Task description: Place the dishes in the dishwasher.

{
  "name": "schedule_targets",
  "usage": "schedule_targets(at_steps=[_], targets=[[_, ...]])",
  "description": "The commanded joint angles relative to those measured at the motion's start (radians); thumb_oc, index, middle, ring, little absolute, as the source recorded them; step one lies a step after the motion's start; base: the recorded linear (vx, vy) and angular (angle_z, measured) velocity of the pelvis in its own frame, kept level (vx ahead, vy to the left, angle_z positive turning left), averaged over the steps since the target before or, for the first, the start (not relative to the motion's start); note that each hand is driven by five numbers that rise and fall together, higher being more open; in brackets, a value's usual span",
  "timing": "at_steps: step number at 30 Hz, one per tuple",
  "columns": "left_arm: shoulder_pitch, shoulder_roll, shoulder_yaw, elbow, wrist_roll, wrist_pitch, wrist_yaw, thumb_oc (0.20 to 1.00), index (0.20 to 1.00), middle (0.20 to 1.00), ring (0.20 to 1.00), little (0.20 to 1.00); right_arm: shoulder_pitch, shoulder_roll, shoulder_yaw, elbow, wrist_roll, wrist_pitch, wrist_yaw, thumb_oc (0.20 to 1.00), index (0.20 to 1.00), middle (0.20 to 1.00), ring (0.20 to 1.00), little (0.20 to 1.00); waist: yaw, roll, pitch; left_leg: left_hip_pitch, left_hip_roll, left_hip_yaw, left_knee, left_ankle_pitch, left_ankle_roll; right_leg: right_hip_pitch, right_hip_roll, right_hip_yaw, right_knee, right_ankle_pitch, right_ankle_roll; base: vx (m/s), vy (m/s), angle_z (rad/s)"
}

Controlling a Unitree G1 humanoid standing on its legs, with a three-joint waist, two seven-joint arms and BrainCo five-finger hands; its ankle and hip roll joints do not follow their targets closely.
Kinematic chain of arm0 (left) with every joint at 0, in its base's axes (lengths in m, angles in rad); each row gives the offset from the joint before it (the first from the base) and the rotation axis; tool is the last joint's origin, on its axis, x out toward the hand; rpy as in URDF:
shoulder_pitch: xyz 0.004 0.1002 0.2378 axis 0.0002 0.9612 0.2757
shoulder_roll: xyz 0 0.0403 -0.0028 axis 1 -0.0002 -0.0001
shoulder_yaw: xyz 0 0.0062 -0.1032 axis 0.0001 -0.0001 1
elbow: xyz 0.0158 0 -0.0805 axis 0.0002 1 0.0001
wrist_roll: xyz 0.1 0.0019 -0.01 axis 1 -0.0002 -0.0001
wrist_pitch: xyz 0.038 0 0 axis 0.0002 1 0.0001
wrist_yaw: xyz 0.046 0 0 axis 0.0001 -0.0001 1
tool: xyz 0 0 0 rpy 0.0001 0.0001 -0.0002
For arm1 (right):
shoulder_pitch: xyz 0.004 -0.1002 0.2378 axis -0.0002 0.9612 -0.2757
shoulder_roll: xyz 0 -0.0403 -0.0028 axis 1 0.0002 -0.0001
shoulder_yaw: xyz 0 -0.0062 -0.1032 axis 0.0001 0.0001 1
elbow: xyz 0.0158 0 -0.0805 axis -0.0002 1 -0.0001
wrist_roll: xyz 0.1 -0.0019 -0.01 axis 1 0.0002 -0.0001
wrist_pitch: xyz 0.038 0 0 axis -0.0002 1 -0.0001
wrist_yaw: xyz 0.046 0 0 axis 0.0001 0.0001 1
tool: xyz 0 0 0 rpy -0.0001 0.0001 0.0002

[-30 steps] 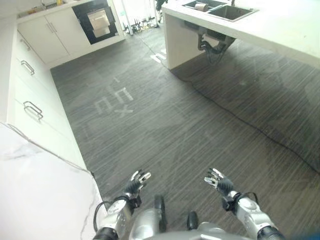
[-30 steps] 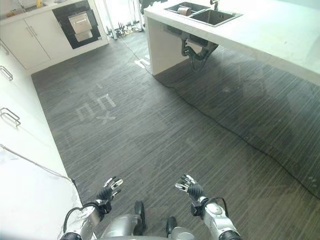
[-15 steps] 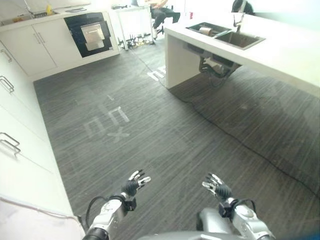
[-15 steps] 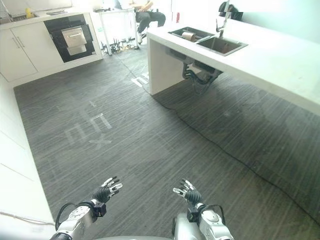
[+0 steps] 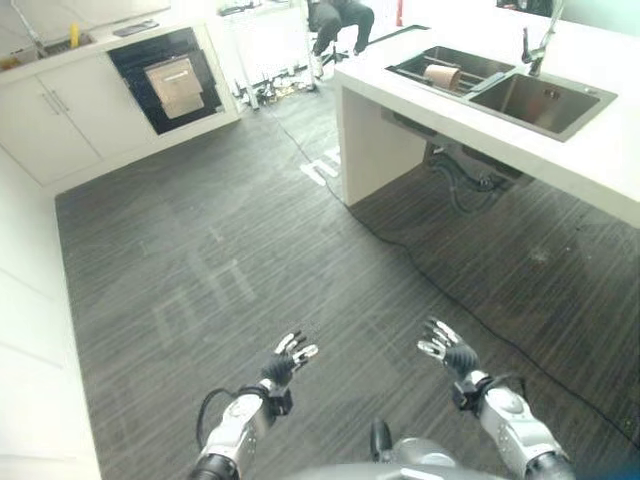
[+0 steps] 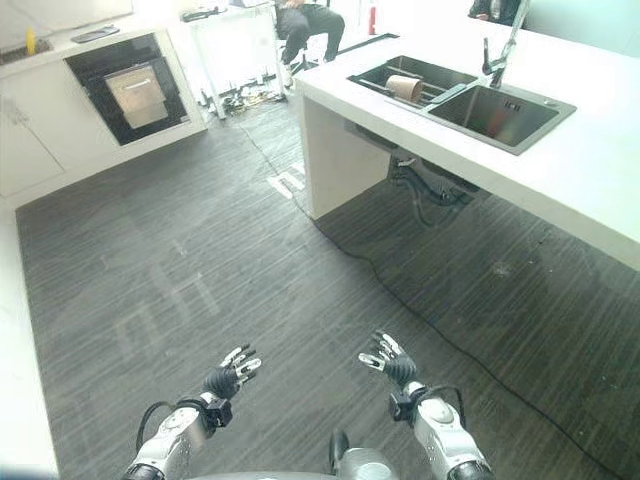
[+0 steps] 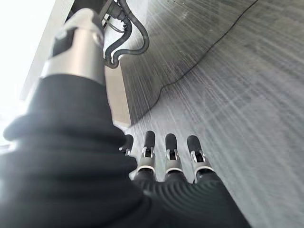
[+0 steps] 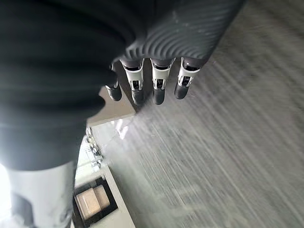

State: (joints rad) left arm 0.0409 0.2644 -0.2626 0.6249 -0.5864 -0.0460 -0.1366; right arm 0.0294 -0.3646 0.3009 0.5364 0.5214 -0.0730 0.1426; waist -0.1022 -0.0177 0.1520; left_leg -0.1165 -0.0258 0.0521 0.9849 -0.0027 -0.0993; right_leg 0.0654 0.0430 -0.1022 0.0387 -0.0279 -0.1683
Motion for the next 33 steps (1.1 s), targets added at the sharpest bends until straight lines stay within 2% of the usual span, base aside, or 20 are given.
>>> schedule_targets(at_steps=[1, 2, 3, 5, 6, 8, 9, 11, 13, 14, 15, 16, 18, 20, 21, 23, 24, 26, 28, 33], targets=[[0.005, 0.037, 0.015, -0.069, 0.015, -0.010, -0.009, 1.000, 1.000, 1.000, 1.000, 1.000, 0.028, -0.016, 0.000, -0.036, 0.015, -0.019, 0.011, 1.000, 1.000, 1.000, 1.000, 1.000, 0.023, -0.031, 0.001, 0.085, 0.004, 0.031, -0.421, 0.057, 0.070, -0.012, -0.067, -0.026, -0.008, 0.087, 0.157, 0.24, -0.027, -0.62], [0.005, 0.044, 0.016, -0.079, 0.023, -0.004, -0.007, 1.000, 1.000, 1.000, 1.000, 1.000, 0.025, -0.011, -0.004, -0.037, 0.012, -0.013, 0.011, 1.000, 1.000, 1.000, 1.000, 1.000, 0.025, -0.034, 0.003, 0.086, 0.025, 0.052, -0.488, 0.052, 0.072, 0.001, -0.064, -0.022, -0.013, 0.079, 0.163, 0.33, 0.061, -0.78], [0.004, 0.052, 0.020, -0.086, 0.007, 0.006, -0.003, 1.000, 1.000, 1.000, 1.000, 1.000, 0.019, -0.005, -0.004, -0.036, 0.006, -0.003, 0.006, 1.000, 1.000, 1.000, 1.000, 1.000, 0.030, -0.033, 0.004, 0.101, 0.037, 0.071, -0.627, 0.057, 0.069, 0.022, -0.056, -0.004, -0.025, 0.073, 0.173, 0.38, 0.150, -0.71], [0.008, 0.044, 0.030, -0.080, 0.015, 0.014, -0.011, 1.000, 1.000, 1.000, 1.000, 1.000, 0.002, 0.003, 0.010, -0.021, 0.003, 0.009, -0.003, 1.000, 1.000, 1.000, 1.000, 1.000, 0.063, -0.019, 0.000, 0.079, 0.035, 0.009, -0.898, 0.091, 0.049, 0.069, -0.036, 0.049, -0.059, 0.058, 0.191, 0.45, 0.262, -0.54], [0.014, 0.036, 0.031, -0.079, 0.023, 0.011, -0.011, 1.000, 1.000, 1.000, 1.000, 1.000, -0.003, 0.006, 0.016, -0.018, 0.002, 0.011, -0.009, 1.000, 1.000, 1.000, 1.000, 1.000, 0.083, -0.017, 0.003, 0.066, 0.042, -0.031, -0.976, 0.128, 0.036, 0.098, -0.031, 0.072, -0.073, 0.048, 0.192, 0.38, 0.217, -0.41], [0.023, 0.029, 0.033, -0.078, 0.028, 0.007, -0.015, 1.000, 1.000, 1.000, 1.000, 1.000, -0.006, 0.009, 0.021, -0.009, 0.001, 0.007, -0.011, 1.000, 1.000, 1.000, 1.000, 1.000, 0.099, -0.012, 0.008, 0.043, 0.056, -0.056, -1.019, 0.175, 0.018, 0.123, -0.029, 0.090, -0.082, 0.040, 0.193, 0.31, 0.191, -0.75], [0.031, 0.025, 0.040, -0.076, 0.031, 0.002, -0.030, 1.000, 1.000, 1.000, 1.000, 1.000, -0.001, 0.009, 0.014, 0.000, -0.005, -0.002, -0.007, 1.000, 1.000, 1.000, 1.000, 1.000, 0.107, -0.005, 0.013, 0.008, 0.073, -0.031, -1.030, 0.211, 0.006, 0.149, -0.036, 0.093, -0.086, 0.030, 0.198, 0.36, 0.272, -0.97], [0.027, 0.022, 0.032, -0.055, 0.029, -0.016, -0.034, 1.000, 1.000, 1.000, 1.000, 1.000, -0.001, -0.001, 0.009, 0.014, -0.004, -0.011, 0.005, 1.000, 1.000, 1.000, 1.000, 1.000, 0.101, 0.002, 0.007, 0.011, 0.082, 0.028, -1.032, 0.203, 0.013, 0.157, -0.049, 0.076, -0.078, 0.012, 0.204, 0.34, 0.313, -0.71], [0.015, 0.022, 0.017, -0.031, 0.037, -0.033, -0.030, 1.000, 1.000, 1.000, 1.000, 1.000, -0.009, 0.001, 0.010, 0.037, 0.018, -0.012, 0.009, 1.000, 1.000, 1.000, 1.000, 1.000, 0.102, 0.006, 0.001, 0.027, 0.070, 0.025, -1.036, 0.186, 0.031, 0.154, -0.057, 0.069, -0.047, -0.010, 0.211, 0.31, 0.282, -0.46], [-0.004, 0.029, 0.001, -0.004, 0.040, -0.046, -0.033, 1.000, 1.000, 1.000, 1.000, 1.000, -0.003, 0.010, 0.006, 0.050, 0.032, -0.018, 0.014, 1.000, 1.000, 1.000, 1.000, 1.000, 0.098, 0.009, -0.011, 0.055, 0.052, 0.026, -1.045, 0.162, 0.060, 0.154, -0.054, 0.059, 0.001, -0.046, 0.210, 0.35, 0.275, -0.21], [-0.011, 0.036, -0.005, -0.003, 0.043, -0.042, -0.034, 1.000, 1.000, 1.000, 1.000, 1.000, 0.004, 0.019, 0.003, 0.048, 0.025, -0.016, 0.013, 1.000, 1.000, 1.000, 1.000, 1.000, 0.095, 0.008, -0.017, 0.064, 0.040, 0.027, -1.049, 0.152, 0.074, 0.148, -0.055, 0.053, 0.036, -0.046, 0.215, 0.33, 0.257, -0.11], [-0.017, 0.043, -0.010, -0.004, 0.043, -0.035, -0.031, 1.000, 1.000, 1.000, 1.000, 1.000, 0.010, 0.028, -0.001, 0.044, 0.016, -0.011, 0.013, 1.000, 1.000, 1.000, 1.000, 1.000, 0.091, 0.006, -0.023, 0.075, 0.023, 0.021, -1.056, 0.142, 0.089, 0.128, -0.056, 0.052, 0.089, -0.026, 0.226, 0.24, 0.250, 0.13], [-0.031, 0.068, -0.018, -0.006, 0.047, -0.019, -0.048, 1.000, 1.000, 1.000, 1.000, 1.000, 0.018, 0.059, 0.002, 0.046, 0.017, -0.025, -0.002, 1.000, 1.000, 1.000, 1.000, 1.000, 0.074, 0.017, -0.031, 0.121, -0.017, 0.004, -1.072, 0.103, 0.137, -0.010, -0.051, 0.059, 0.372, 0.086, 0.284, 0.26, 0.341, 0.05], [-0.029, 0.077, -0.027, -0.010, 0.041, -0.013, -0.035, 1.000, 1.000, 1.000, 1.000, 1.000, 0.021, 0.078, 0.005, 0.049, 0.011, -0.028, -0.003, 1.000, 1.000, 1.000, 1.000, 1.000, 0.068, 0.027, -0.027, 0.151, -0.019, 0.031, -1.072, 0.079, 0.147, -0.080, -0.067, 0.001, 0.498, 0.124, 0.315, 0.19, 0.256, 0.12], [-0.028, 0.077, -0.027, -0.010, 0.039, -0.014, -0.033, 1.000, 1.000, 1.000, 1.000, 1.000, 0.019, 0.080, 0.006, 0.051, 0.010, -0.029, -0.002, 1.000, 1.000, 1.000, 1.000, 1.000, 0.067, 0.029, -0.027, 0.156, -0.018, 0.035, -1.072, 0.076, 0.147, -0.091, -0.070, -0.008, 0.507, 0.123, 0.316, 0.18, 0.172, 0.15], [-0.027, 0.081, -0.029, -0.026, 0.034, -0.009, -0.040, 1.000, 1.000, 1.000, 1.000, 1.000, 0.021, 0.080, 0.013, 0.042, 0.005, -0.036, -0.007, 1.000, 1.000, 1.000, 1.000, 1.000, 0.043, 0.027, -0.014, 0.195, -0.029, 0.025, -1.072, 0.051, 0.148, -0.152, -0.063, -0.025, 0.390, 0.127, 0.293, 0.25, 0.057, -0.20], [-0.029, 0.083, -0.030, -0.036, 0.037, -0.002, -0.041, 1.000, 1.000, 1.000, 1.000, 1.000, 0.026, 0.075, 0.008, 0.038, 0.004, -0.038, -0.004, 1.000, 1.000, 1.000, 1.000, 1.000, 0.040, 0.025, -0.013, 0.205, -0.032, 0.017, -1.072, 0.043, 0.145, -0.158, -0.081, -0.045, 0.318, 0.126, 0.290, 0.29, -0.061, 0.10], [-0.034, 0.088, -0.029, -0.039, 0.028, 0.007, -0.037, 1.000, 1.000, 1.000, 1.000, 1.000, 0.029, 0.060, 0.003, 0.059, 0.021, -0.061, 0.021, 1.000, 1.000, 1.000, 1.000, 1.000, 0.025, 0.011, -0.008, 0.245, -0.033, 0.017, -1.072, 0.002, 0.138, -0.198, -0.142, -0.097, 0.129, 0.186, 0.306, 0.31, -0.137, 0.27], [-0.025, 0.078, -0.041, -0.020, 0.050, -0.021, -0.040, 1.000, 1.000, 1.000, 1.000, 1.000, 0.013, 0.066, 0.011, 0.075, 0.030, -0.079, 0.030, 1.000, 1.000, 1.000, 1.000, 1.000, 0.026, -0.001, -0.009, 0.280, -0.030, 0.044, -1.072, -0.038, 0.135, -0.218, -0.169, -0.126, 0.061, 0.231, 0.322, 0.33, -0.210, -0.13], [-0.008, 0.060, -0.040, -0.034, 0.042, -0.033, -0.015, 1.000, 1.000, 1.000, 1.000, 1.000, 0.020, 0.055, 0.029, 0.021, 0.022, -0.027, 0.004, 1.000, 1.000, 1.000, 1.000, 1.000, 0.017, 0.003, -0.029, 0.312, -0.020, 0.072, -1.031, -0.044, 0.133, -0.132, -0.115, -0.106, 0.024, 0.151, 0.265, 0.29, -0.233, -0.12]])
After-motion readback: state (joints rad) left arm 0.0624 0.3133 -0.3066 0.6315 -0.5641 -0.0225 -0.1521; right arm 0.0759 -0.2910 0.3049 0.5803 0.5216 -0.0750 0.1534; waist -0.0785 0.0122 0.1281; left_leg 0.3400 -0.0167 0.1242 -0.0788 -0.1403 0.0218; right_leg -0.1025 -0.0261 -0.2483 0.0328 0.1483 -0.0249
